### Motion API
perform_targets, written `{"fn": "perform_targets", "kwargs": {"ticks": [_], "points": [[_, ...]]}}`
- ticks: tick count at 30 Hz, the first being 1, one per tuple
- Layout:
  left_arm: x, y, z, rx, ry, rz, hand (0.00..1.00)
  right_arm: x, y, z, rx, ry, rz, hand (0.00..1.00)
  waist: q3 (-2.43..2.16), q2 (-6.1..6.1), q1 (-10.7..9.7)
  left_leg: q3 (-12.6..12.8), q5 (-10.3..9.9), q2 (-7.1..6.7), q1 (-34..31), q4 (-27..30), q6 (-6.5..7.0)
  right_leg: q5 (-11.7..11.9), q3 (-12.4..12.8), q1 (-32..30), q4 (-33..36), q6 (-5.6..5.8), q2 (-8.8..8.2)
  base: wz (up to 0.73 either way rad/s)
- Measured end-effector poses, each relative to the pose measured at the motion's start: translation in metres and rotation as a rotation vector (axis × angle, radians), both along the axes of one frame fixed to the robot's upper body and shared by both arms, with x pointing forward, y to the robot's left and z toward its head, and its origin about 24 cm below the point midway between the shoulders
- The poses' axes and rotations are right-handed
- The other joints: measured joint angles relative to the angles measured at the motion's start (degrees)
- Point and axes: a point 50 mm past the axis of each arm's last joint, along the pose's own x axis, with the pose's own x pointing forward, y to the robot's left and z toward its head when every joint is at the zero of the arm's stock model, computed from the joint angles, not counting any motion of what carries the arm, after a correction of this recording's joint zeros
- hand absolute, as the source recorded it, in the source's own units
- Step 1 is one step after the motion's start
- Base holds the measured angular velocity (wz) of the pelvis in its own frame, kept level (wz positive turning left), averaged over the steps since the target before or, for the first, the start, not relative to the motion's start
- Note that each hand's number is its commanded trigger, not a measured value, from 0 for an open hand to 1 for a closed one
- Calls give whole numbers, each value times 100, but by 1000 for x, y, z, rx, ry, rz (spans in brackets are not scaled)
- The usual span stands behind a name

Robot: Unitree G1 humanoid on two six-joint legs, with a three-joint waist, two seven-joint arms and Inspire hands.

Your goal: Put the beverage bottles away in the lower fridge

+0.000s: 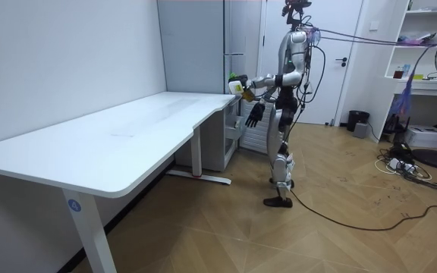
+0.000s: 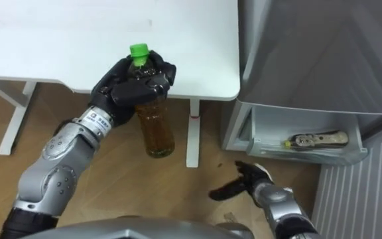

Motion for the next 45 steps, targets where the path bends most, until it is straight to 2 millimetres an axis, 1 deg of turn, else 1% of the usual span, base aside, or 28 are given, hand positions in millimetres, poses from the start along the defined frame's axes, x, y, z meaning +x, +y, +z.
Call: {"fn": "perform_targets", "kwargs": {"ticks": [3,7,9,11,15,18,23,26,28,30,32,35,39,45], "points": [[-1,1,-1,5,3,1,100,2,6,1,37,2,49,0,-7,11,28,-8,-1,1,-30,54,1,0,-52,22,5,0,-2,12],[-1,0,-1,13,-1,0,100,2,9,2,68,4,83,0,-25,42,62,-4,-1,2,-65,84,1,0,-54,11,6,0,-2,1],[-1,1,-2,41,-2,-3,100,6,10,7,86,-20,115,0,-38,64,60,8,-1,3,-65,85,1,0,-49,11,11,0,-4,0],[-2,1,-3,53,2,-2,100,11,13,12,99,-49,137,0,-40,71,56,12,-1,3,-63,86,1,0,-49,12,18,0,-6,0],[-3,2,-6,86,5,-4,100,18,20,20,132,-89,199,0,-36,87,101,16,-1,5,-67,85,2,0,-53,-1,53,0,-10,0],[-4,3,-10,108,16,-6,100,19,27,26,144,-114,274,0,-32,118,140,47,-2,18,-78,87,3,0,-52,-21,83,1,-12,0],[-4,2,-10,162,-2,-39,100,19,34,35,187,-127,379,0,-30,139,209,57,-2,18,-72,92,3,0,-53,-24,89,1,-18,0],[-5,0,-10,171,-13,-62,100,24,35,43,213,-149,438,0,-28,131,251,56,-2,17,-77,87,3,-1,-49,-30,93,1,-18,0],[-5,0,-9,167,-21,-69,100,26,35,47,227,-158,467,0,-20,111,250,56,-2,17,-78,84,3,-1,-48,-29,93,2,-18,0],[-4,-1,-7,164,-45,-72,100,28,37,53,252,-172,502,0,17,52,246,41,-1,17,-78,89,3,-1,-45,-30,94,2,-15,0],[-5,-4,-7,163,-56,-82,100,31,40,59,274,-189,529,0,31,5,247,37,-1,17,-87,96,3,-1,-37,-33,96,2,-13,0],[-6,-11,-6,165,-69,-113,100,34,46,67,317,-216,568,0,31,-33,235,28,-3,17,-176,181,7,-1,-34,-70,104,2,-14,5],[-9,-20,-7,161,-77,-151,100,35,56,75,406,-240,583,0,35,-26,242,40,-3,17,-173,181,7,-1,-39,-57,99,2,-15,2],[-12,-26,-8,156,-77,-190,100,35,61,79,529,-255,527,0,36,-25,251,32,-2,17,-172,146,7,-1,-35,-52,98,2,-12,0]]}}
